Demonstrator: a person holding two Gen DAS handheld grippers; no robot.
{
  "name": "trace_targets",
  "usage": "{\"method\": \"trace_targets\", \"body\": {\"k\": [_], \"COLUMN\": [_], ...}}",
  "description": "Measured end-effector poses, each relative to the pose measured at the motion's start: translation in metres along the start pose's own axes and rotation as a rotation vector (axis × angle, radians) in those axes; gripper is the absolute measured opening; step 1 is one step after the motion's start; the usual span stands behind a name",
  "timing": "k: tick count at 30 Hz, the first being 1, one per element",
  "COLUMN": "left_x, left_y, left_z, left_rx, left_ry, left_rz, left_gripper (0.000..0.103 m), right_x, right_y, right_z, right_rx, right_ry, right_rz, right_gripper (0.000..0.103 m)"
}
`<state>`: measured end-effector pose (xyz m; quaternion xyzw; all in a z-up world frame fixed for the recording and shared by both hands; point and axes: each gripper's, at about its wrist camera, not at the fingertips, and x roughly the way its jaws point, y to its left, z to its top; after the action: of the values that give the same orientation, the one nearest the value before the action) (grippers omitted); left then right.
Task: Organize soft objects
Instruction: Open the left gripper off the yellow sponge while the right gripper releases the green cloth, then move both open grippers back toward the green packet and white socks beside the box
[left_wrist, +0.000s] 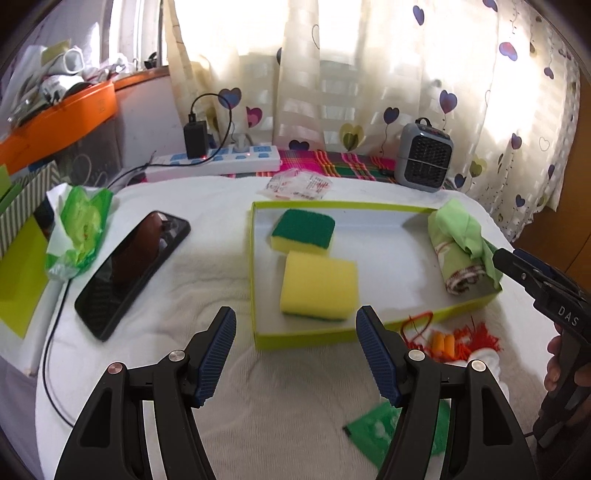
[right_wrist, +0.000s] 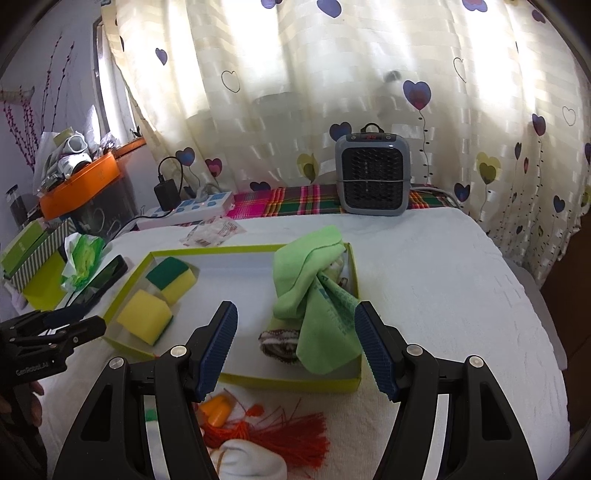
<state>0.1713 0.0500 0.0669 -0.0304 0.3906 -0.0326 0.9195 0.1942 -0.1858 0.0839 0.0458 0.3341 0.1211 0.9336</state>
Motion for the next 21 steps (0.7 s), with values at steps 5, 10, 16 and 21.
{"method": "trace_targets", "body": {"k": [5, 10, 16, 21], "left_x": [-0.01, -0.018, -0.024, -0.026], "left_y": [0.002, 0.001, -0.003, -0.006], "left_z": [-0.011, -0.021, -0.034, -0.046], "left_rx": [-0.011, -0.017, -0.022, -0.022], "left_ry": [-0.002, -0.002, 0.006, 0.02], "left_rz": [-0.008, -0.026, -0.057, -0.073], "left_gripper": [0.067, 0.067, 0.067, 0.067], "right_x": [-0.011, -0.023, -0.038, -0.05], "right_y": [0.001, 0.0, 0.002, 0.004], "right_z": [-0.007, -0.015, -0.028, -0.044], "right_rx": [0.0, 0.014, 0.003, -0.004], "right_ry": [-0.004, -0.011, -0.004, 0.002], "right_rz": [0.0, 0.004, 0.016, 0.031], "right_gripper": [0.067, 0.067, 0.067, 0.067]}}
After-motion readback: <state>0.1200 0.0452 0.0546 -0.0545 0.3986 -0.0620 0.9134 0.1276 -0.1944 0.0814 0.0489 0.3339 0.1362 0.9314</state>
